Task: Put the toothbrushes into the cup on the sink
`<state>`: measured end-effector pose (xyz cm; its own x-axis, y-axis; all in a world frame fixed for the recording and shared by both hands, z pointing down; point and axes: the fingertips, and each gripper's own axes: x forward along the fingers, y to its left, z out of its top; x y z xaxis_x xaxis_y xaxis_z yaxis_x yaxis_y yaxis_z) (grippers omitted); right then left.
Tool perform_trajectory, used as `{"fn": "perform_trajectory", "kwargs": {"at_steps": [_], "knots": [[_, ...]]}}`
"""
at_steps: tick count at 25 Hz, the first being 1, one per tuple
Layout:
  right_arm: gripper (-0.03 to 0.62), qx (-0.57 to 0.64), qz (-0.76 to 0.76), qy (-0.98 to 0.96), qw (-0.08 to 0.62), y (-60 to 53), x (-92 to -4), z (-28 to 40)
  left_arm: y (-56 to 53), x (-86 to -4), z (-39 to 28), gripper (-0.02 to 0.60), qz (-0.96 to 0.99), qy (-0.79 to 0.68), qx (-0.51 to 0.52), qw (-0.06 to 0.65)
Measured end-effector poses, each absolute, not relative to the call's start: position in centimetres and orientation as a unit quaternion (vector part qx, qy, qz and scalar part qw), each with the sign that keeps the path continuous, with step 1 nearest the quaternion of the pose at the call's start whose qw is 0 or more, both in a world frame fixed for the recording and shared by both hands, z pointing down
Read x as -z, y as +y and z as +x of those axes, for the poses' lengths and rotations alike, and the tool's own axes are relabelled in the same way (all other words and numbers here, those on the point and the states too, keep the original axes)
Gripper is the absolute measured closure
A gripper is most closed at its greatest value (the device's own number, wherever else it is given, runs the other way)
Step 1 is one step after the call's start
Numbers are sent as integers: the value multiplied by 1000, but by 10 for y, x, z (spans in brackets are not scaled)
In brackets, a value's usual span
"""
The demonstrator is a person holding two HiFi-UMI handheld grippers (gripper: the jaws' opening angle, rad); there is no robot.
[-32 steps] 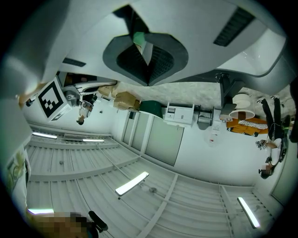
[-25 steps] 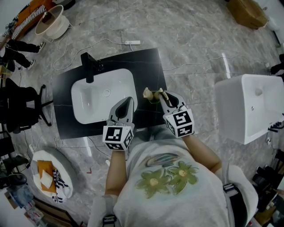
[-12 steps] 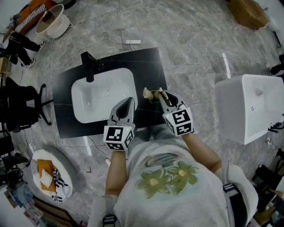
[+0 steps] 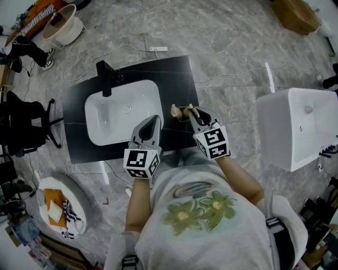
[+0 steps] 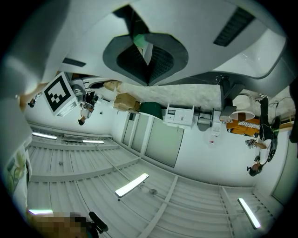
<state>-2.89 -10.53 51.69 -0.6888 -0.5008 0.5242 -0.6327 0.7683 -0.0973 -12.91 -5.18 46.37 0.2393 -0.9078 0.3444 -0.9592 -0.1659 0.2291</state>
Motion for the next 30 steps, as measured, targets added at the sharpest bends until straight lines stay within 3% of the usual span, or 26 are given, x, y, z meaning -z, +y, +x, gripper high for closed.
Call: {"fn": "perform_trajectory", "kwargs": {"at_steps": [30], "knots": [[537,-143,291,-908,266,-106,-539,-32,-50,-467,-127,563,755,-619,-63,205]]}}
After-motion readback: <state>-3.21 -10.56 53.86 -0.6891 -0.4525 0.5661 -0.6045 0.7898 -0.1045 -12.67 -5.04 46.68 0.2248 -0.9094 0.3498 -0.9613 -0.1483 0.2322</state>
